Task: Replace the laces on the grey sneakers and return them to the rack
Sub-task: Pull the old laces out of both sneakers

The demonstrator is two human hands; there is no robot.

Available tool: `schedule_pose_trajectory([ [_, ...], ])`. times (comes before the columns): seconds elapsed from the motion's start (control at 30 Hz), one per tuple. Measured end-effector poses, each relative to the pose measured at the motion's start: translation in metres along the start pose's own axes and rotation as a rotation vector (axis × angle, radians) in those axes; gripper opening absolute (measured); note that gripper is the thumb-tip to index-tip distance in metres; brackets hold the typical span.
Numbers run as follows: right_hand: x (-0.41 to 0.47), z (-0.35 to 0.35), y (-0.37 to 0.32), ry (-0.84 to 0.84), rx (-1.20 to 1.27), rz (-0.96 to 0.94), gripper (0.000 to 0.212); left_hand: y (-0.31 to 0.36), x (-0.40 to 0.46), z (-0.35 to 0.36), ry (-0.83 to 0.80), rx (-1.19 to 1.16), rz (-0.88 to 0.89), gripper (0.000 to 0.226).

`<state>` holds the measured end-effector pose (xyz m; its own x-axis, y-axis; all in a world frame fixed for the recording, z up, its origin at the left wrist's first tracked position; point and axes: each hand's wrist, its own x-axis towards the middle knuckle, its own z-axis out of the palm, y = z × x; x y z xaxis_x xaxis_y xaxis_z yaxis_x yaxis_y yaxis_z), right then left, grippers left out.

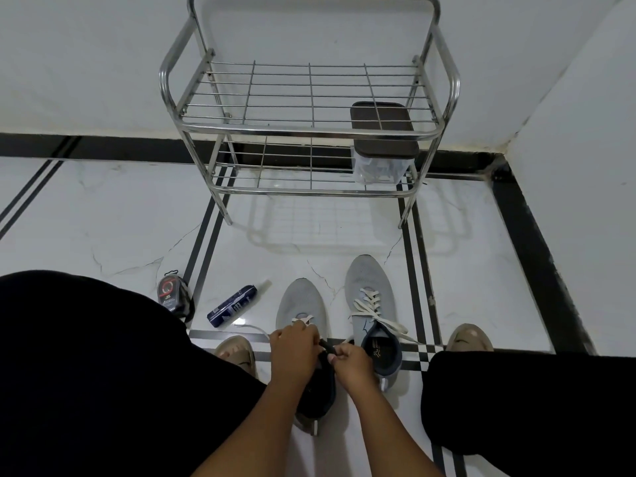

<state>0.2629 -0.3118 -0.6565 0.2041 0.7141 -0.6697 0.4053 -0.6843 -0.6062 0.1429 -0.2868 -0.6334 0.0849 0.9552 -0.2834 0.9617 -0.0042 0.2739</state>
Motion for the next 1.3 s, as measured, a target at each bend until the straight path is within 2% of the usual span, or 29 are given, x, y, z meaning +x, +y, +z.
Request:
schedule_pose_trajectory([
  [0.13, 0.000, 0.002, 0.000, -0.004, 0.052, 0.032, 0.016, 0.000, -0.007, 0.003, -0.005, -0.044, 0.036, 0.017],
  [0.3, 0.002, 0.005, 0.002, -0.005, 0.080, 0.031, 0.011, 0.001, -0.008, 0.009, -0.051, -0.055, -0.021, 0.021],
  [0.33, 0.002, 0.005, 0.002, -0.002, 0.076, 0.034, 0.011, 0.002, -0.006, 0.007, -0.084, -0.159, -0.110, 0.019],
  [0.4, 0.003, 0.006, 0.005, 0.029, 0.069, 0.052, 0.016, -0.003, 0.003, 0.002, -0.025, -0.259, -0.254, 0.019],
  [0.47, 0.005, 0.004, 0.008, 0.060, 0.062, 0.081, 0.022, -0.014, 0.014, -0.017, -0.017, -0.517, -0.551, 0.026],
  [0.5, 0.007, 0.004, 0.011, 0.064, 0.069, 0.099, 0.023, -0.024, 0.017, -0.026, -0.100, -0.568, -0.640, 0.031],
  [0.53, 0.008, 0.002, 0.012, 0.057, 0.079, 0.113, 0.022, -0.031, 0.023, -0.038, -0.083, -0.552, -0.693, 0.036],
  [0.57, 0.011, 0.002, 0.013, 0.046, 0.086, 0.122, 0.020, -0.037, 0.024, -0.047, -0.132, -0.461, -0.729, 0.041],
  [0.6, 0.014, 0.002, 0.015, 0.029, 0.082, 0.125, 0.018, -0.044, 0.025, -0.052, -0.025, -0.690, -0.900, 0.046],
  [0.63, 0.012, 0.000, 0.012, 0.016, 0.072, 0.123, 0.017, -0.053, 0.029, -0.045, 0.172, -0.867, -1.028, 0.051],
  [0.67, 0.011, -0.003, 0.007, 0.000, 0.059, 0.121, 0.017, -0.052, 0.030, -0.036, 0.213, -0.740, -1.051, 0.054],
  [0.73, 0.007, -0.007, -0.003, -0.036, -0.022, 0.064, 0.017, -0.041, 0.021, -0.022, 0.247, -0.478, -0.935, 0.052],
  [0.8, 0.004, -0.011, -0.014, -0.023, -0.118, -0.033, 0.016, -0.028, 0.008, -0.008, 0.201, -0.350, -0.684, 0.043],
  [0.87, 0.006, -0.009, -0.021, 0.028, -0.153, -0.166, 0.022, -0.016, -0.008, -0.004, 0.020, -0.341, -0.575, 0.045],
  [0.93, 0.005, -0.007, -0.028, 0.045, -0.189, -0.253, 0.030, -0.010, -0.014, -0.003, -0.071, -0.389, -0.566, 0.038],
  [1.0, 0.006, -0.001, -0.031, 0.028, -0.260, -0.301, 0.027, -0.008, -0.018, -0.003, -0.097, -0.419, -0.532, 0.024],
  [1.1, 0.004, 0.006, -0.028, 0.022, -0.415, -0.383, 0.021, -0.016, -0.020, 0.000, -0.054, -0.438, -0.542, 0.007],
  [1.3, -0.010, 0.016, -0.023, 0.047, -0.645, -0.520, 0.021, -0.017, -0.021, 0.001, -0.036, -0.565, -0.606, 0.011],
])
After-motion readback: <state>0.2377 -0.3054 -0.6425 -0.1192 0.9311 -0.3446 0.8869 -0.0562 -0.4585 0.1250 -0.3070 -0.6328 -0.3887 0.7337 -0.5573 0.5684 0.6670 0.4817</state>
